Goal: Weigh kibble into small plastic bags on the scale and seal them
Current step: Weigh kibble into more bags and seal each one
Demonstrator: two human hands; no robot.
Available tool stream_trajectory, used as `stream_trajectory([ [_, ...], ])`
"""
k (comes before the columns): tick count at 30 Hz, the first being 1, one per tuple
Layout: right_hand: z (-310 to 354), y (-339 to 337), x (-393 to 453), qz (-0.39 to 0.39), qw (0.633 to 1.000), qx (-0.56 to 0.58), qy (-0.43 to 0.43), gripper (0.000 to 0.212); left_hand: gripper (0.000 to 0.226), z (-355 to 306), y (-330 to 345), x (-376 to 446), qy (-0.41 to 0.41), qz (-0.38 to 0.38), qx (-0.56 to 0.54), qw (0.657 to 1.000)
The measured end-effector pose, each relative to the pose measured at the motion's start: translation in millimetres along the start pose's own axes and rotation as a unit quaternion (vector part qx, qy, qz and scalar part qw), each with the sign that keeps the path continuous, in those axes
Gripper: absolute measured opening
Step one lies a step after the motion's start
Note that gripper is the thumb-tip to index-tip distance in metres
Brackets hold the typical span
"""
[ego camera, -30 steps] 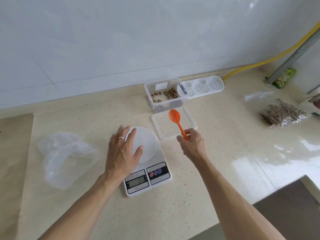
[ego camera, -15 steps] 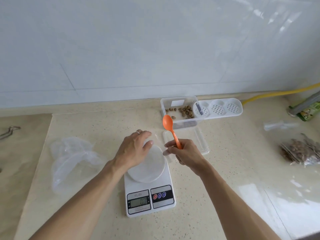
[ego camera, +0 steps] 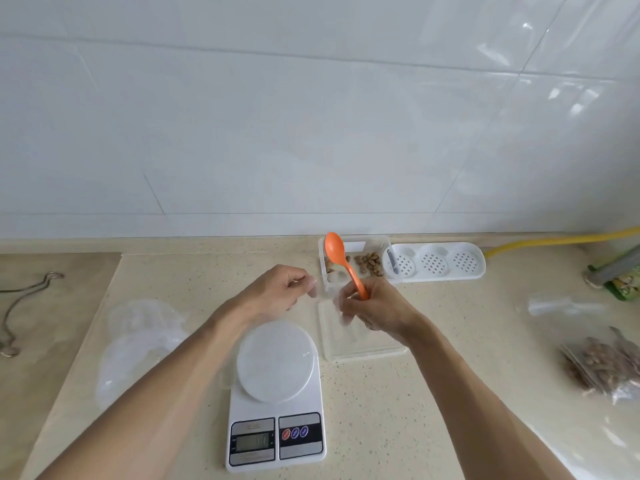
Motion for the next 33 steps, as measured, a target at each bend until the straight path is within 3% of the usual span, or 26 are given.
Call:
stream_trajectory([
  [2, 0, -12, 0, -0.01, 0.999, 0.036, 0.006, 0.014, 0.03, 0, -11, 1, 0.004, -0.015, 0.007, 1.0],
  [7, 0, -28, -1, -0.034, 0.994, 0.105, 0.024, 0.013, 0.022, 7, -19, 3, -0.029, 0.047, -0.007, 0.998],
  [12, 9, -23, -4, -0.017, 0.978, 0.206, 0.014, 0.018, 0.024, 2, -30, 4, 0.0, 0.051, -0.011, 0.999],
  [16, 13, -15, -1, -0.029, 0.981, 0.193, 0.021, 0.018, 0.023, 8, -38, 5, 0.003, 0.003, 0.078, 0.997],
  [18, 12, -15, 3, -0.064, 0.985, 0.16, 0.019, 0.016, 0.011, 6, -33, 4, -0.001, -0.016, 0.098, 0.995],
  [19, 12, -14, 4, -0.082, 0.987, 0.138, 0.016, 0.012, 0.028, 2, -27, 2, -0.002, -0.008, 0.112, 0.994],
  [22, 11, -7, 9, -0.107, 0.99, 0.087, 0.011, 0.007, 0.113, -15, -2, -1, 0.027, 0.034, 0.224, 0.974],
  [25, 12, 3, 12, -0.096, 0.992, 0.078, 0.011, 0.009, 0.135, -26, 9, 0, 0.068, 0.019, 0.3, 0.951],
  [33, 5, -2, 12, -0.101, 0.99, 0.101, 0.017, 0.019, 0.093, -36, -6, -3, 0.119, -0.078, 0.164, 0.976],
])
Point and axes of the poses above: each hand's wrist, its own x-axis towards the middle knuckle, its own y-axis out of the palm, z = x × y, the point moved 9 cm from there along x, towards the middle knuckle, and after that the axes turned 8 degrees about x, right-handed, at the moved point
